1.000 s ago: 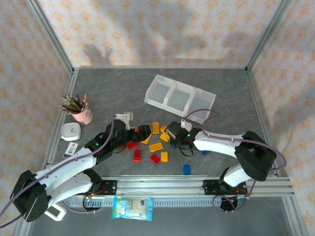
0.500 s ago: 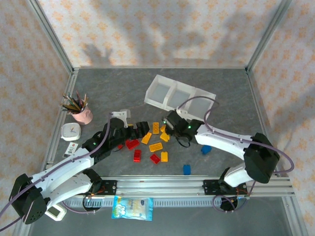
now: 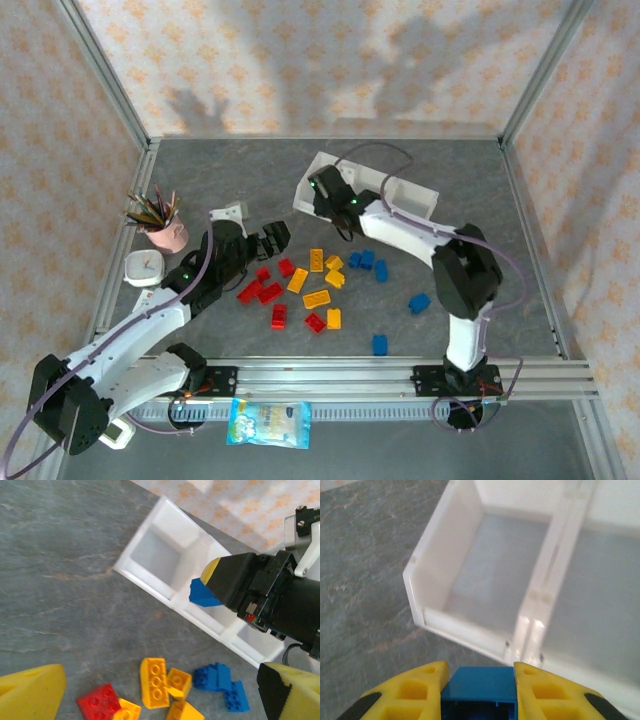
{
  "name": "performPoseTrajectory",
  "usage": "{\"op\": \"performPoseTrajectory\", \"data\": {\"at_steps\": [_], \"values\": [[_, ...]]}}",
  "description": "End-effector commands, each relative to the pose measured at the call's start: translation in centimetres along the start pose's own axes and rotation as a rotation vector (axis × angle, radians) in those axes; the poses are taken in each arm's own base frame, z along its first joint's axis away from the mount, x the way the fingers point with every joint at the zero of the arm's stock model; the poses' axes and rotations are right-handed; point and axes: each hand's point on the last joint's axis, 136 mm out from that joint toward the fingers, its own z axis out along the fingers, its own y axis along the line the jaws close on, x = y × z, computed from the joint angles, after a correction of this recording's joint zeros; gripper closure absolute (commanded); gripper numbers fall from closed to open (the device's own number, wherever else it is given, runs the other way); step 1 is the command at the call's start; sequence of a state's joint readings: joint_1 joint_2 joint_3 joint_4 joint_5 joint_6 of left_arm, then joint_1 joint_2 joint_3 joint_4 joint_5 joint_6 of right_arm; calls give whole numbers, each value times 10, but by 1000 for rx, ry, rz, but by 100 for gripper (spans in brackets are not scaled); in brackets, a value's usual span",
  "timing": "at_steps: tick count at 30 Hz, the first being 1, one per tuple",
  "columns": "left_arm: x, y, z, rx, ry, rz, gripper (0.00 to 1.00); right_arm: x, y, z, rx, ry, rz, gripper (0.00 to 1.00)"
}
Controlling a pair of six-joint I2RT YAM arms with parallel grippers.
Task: Sort the legos into containers by color
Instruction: Place the lego in the container, then pick up the lego from the center of the table.
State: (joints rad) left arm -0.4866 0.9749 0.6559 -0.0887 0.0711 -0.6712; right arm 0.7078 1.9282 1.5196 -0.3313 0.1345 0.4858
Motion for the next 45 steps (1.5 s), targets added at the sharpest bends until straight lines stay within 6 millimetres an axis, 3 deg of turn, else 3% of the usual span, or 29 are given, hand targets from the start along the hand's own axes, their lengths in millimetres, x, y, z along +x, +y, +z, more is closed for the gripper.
{"op": "performPoseTrajectory", "data": {"at_steps": [1, 7, 15, 23, 28, 34, 38, 45], "values": [[-18, -1, 2, 5, -34, 5, 1, -19, 3, 25, 18, -26, -47, 73], [-25, 6, 14, -5, -42, -1, 1, -45, 6, 64, 82, -62, -97, 73], [-30, 9, 22, -16, -48, -6, 1, -64, -10, 104, 138, -70, -98, 71], [-34, 11, 24, -22, -49, -9, 1, -79, -8, 113, 118, -97, -106, 60], [-35, 8, 24, -14, -45, -8, 1, -96, -1, 96, 96, -126, -116, 51], [-35, 2, 21, 11, -35, -10, 1, -110, 8, 54, 25, -137, -105, 46], [-30, 0, 17, 31, -16, -16, 1, -99, 6, 25, -29, -97, -94, 42], [-12, -11, 7, 108, 40, -24, 1, -56, -31, -27, -43, -38, -54, 36]]}}
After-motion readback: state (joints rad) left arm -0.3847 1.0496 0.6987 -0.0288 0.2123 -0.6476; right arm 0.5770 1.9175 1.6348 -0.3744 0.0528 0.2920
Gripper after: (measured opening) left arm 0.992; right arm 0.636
